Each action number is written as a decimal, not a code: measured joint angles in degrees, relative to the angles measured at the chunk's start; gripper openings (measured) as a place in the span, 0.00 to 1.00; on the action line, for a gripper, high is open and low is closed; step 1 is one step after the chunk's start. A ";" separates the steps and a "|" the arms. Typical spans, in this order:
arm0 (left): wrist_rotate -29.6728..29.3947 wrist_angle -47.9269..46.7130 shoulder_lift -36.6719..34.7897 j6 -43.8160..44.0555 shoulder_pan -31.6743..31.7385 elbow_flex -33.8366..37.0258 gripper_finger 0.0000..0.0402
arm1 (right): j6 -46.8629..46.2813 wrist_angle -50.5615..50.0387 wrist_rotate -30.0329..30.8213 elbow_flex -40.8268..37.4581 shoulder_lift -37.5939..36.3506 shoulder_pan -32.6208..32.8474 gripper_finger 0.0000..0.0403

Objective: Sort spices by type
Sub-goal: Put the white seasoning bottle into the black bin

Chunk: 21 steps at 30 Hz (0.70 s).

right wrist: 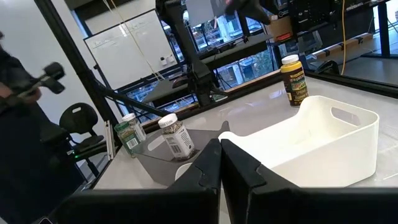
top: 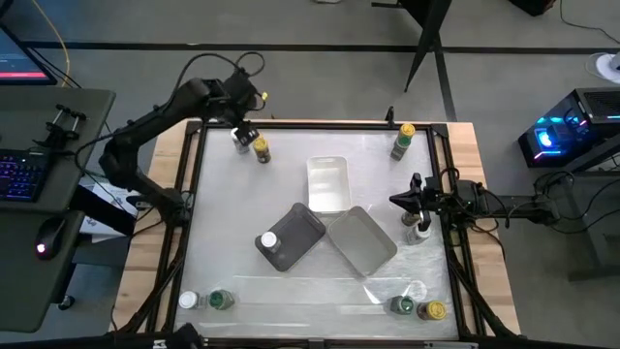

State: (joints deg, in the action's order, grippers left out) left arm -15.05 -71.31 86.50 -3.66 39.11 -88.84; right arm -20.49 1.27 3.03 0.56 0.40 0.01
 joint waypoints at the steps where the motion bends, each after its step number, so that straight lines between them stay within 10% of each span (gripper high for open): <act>1: 0.16 -0.56 0.70 0.00 1.17 0.00 0.62 | 0.00 -0.02 0.00 0.00 0.00 0.00 0.00; 21: 10.52 -2.40 16.63 -12.76 13.94 0.07 0.62 | 0.00 -0.01 0.00 0.00 0.00 0.00 0.00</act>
State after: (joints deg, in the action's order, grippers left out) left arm -4.54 -73.71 103.13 -16.42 53.06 -88.77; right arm -20.49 1.26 3.03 0.56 0.40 0.01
